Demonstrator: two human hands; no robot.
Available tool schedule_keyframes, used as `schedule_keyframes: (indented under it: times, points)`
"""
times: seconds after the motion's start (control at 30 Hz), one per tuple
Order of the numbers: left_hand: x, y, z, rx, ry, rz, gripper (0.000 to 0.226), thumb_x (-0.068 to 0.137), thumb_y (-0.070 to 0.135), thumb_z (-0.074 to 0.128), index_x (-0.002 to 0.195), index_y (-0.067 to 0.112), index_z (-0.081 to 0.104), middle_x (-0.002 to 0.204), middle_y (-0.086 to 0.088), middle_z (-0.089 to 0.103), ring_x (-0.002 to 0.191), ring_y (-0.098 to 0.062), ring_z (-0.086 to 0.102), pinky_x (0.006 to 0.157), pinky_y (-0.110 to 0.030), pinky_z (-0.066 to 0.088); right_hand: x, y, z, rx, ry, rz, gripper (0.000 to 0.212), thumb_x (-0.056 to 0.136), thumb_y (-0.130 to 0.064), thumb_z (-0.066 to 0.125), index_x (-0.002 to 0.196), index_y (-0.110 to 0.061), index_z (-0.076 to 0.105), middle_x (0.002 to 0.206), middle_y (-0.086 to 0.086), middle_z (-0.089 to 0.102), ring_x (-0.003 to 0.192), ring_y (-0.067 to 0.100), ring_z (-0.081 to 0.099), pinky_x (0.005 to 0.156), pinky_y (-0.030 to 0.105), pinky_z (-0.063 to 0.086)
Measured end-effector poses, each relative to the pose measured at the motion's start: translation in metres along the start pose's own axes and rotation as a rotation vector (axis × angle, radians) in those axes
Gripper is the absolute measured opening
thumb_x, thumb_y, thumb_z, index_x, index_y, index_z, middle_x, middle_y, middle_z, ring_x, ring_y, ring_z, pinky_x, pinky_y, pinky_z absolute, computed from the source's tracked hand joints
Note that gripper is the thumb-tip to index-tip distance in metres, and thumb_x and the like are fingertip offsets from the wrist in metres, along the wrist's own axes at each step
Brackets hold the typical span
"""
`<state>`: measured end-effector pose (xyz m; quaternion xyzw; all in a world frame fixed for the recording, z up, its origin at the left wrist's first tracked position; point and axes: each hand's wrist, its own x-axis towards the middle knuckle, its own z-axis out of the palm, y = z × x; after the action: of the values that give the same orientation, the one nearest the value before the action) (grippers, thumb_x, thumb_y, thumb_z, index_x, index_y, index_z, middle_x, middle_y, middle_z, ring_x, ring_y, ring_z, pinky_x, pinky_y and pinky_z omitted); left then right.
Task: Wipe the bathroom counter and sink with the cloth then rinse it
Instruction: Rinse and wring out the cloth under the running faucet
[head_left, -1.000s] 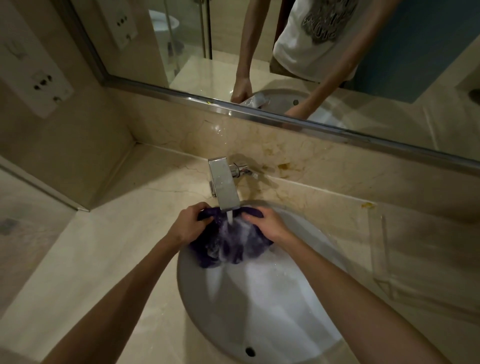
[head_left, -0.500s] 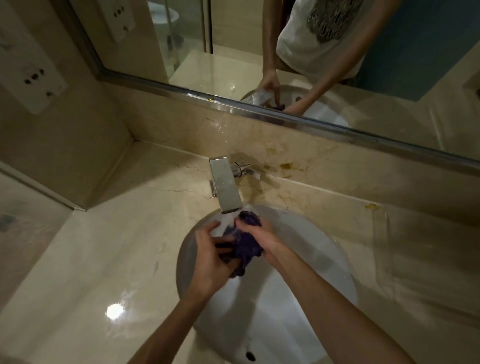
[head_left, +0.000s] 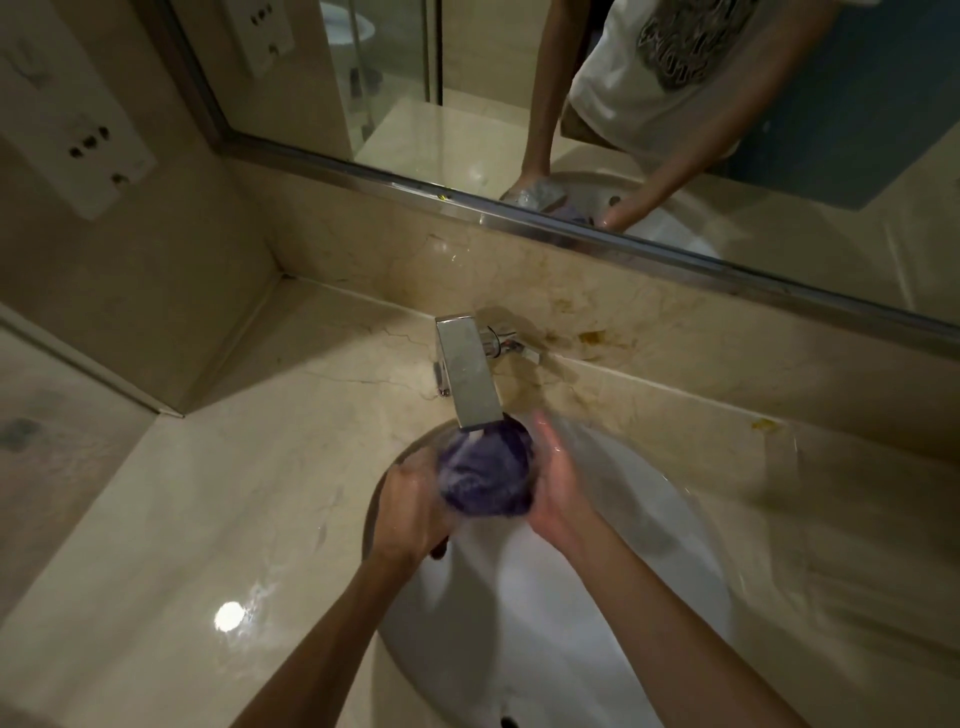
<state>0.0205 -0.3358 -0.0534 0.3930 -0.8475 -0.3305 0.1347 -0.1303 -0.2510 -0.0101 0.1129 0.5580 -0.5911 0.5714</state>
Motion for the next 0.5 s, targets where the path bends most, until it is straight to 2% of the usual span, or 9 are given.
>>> schedule_keyframes:
  times: [0.07, 0.13, 0.17, 0.23, 0.3, 0.33, 0.4, 0.47, 0.5]
  points:
    - [0.004, 0.006, -0.008, 0.025, 0.026, 0.171, 0.053, 0.072, 0.042, 0.077, 0.115, 0.016, 0.063, 0.112, 0.001, 0.065, 0.100, -0.014, 0.063, 0.088, -0.027, 0.054, 0.000, -0.002, -0.011, 0.116, -0.032, 0.112, 0.067, 0.098, -0.070, 0.047, 0.126, -0.013, 0.066, 0.121, 0.017, 0.072, 0.118, 0.040, 0.066, 0.099, 0.054, 0.052]
    - [0.008, 0.010, -0.012, 0.069, 0.021, 0.374, 0.050, 0.067, 0.028, 0.085, 0.108, 0.011, 0.064, 0.108, -0.004, 0.064, 0.091, -0.019, 0.064, 0.081, -0.032, 0.058, 0.000, 0.003, -0.015, 0.080, -0.085, 0.198, 0.073, 0.093, -0.068, 0.058, 0.130, -0.006, 0.066, 0.117, 0.021, 0.075, 0.113, 0.041, 0.068, 0.094, 0.054, 0.056]
    - [0.011, 0.012, -0.015, 0.101, 0.014, 0.448, 0.049, 0.066, 0.025, 0.085, 0.108, 0.011, 0.064, 0.105, -0.005, 0.064, 0.087, -0.019, 0.065, 0.078, -0.031, 0.059, -0.001, 0.006, -0.016, 0.050, -0.139, 0.246, 0.076, 0.086, -0.065, 0.069, 0.132, -0.004, 0.067, 0.118, 0.023, 0.076, 0.115, 0.042, 0.068, 0.098, 0.057, 0.055]
    - [0.021, 0.010, -0.019, 0.164, 0.016, 0.548, 0.041, 0.074, 0.026, 0.079, 0.109, 0.013, 0.062, 0.101, -0.005, 0.065, 0.083, -0.018, 0.065, 0.072, -0.030, 0.060, 0.000, 0.010, -0.022, 0.006, -0.332, 0.340, 0.088, 0.070, -0.060, 0.088, 0.134, -0.003, 0.069, 0.135, 0.025, 0.069, 0.132, 0.045, 0.059, 0.114, 0.061, 0.046]
    - [0.032, 0.007, -0.024, 0.253, 0.033, 0.660, 0.031, 0.084, 0.027, 0.071, 0.111, 0.015, 0.062, 0.101, -0.006, 0.068, 0.085, -0.020, 0.066, 0.066, -0.033, 0.061, -0.002, 0.006, -0.029, -0.020, -0.574, 0.424, 0.094, 0.069, -0.055, 0.092, 0.141, -0.003, 0.064, 0.149, 0.028, 0.057, 0.141, 0.044, 0.052, 0.112, 0.054, 0.048]
    - [0.037, 0.006, -0.027, 0.310, 0.030, 0.738, 0.028, 0.087, 0.026, 0.069, 0.113, 0.016, 0.062, 0.102, -0.006, 0.069, 0.088, -0.021, 0.066, 0.063, -0.034, 0.061, -0.003, 0.002, -0.031, -0.027, -0.662, 0.460, 0.091, 0.073, -0.052, 0.091, 0.143, -0.003, 0.062, 0.149, 0.028, 0.056, 0.137, 0.042, 0.056, 0.104, 0.046, 0.056]
    - [0.046, 0.006, -0.035, 0.408, 0.024, 0.896, 0.030, 0.090, 0.022, 0.065, 0.119, 0.017, 0.062, 0.108, -0.005, 0.072, 0.093, -0.021, 0.067, 0.064, -0.033, 0.061, 0.000, -0.006, -0.034, -0.068, -0.746, 0.498, 0.086, 0.073, -0.041, 0.094, 0.142, -0.004, 0.060, 0.136, 0.024, 0.066, 0.110, 0.030, 0.073, 0.077, 0.027, 0.063]
    - [0.052, 0.007, -0.042, 0.493, 0.009, 1.025, 0.039, 0.091, 0.019, 0.066, 0.129, 0.013, 0.061, 0.109, -0.005, 0.072, 0.095, -0.021, 0.068, 0.065, -0.032, 0.059, 0.004, -0.014, -0.033, -0.173, -0.772, 0.562, 0.090, 0.065, -0.031, 0.100, 0.137, -0.005, 0.053, 0.114, 0.013, 0.074, 0.081, 0.014, 0.072, 0.052, 0.014, 0.055]
    - [0.054, 0.007, -0.044, 0.518, -0.009, 1.061, 0.044, 0.091, 0.019, 0.068, 0.133, 0.010, 0.059, 0.108, -0.005, 0.072, 0.093, -0.022, 0.068, 0.064, -0.032, 0.060, 0.004, -0.018, -0.032, -0.229, -0.785, 0.595, 0.089, 0.063, -0.028, 0.101, 0.135, -0.006, 0.052, 0.106, 0.008, 0.073, 0.074, 0.010, 0.068, 0.046, 0.011, 0.050]
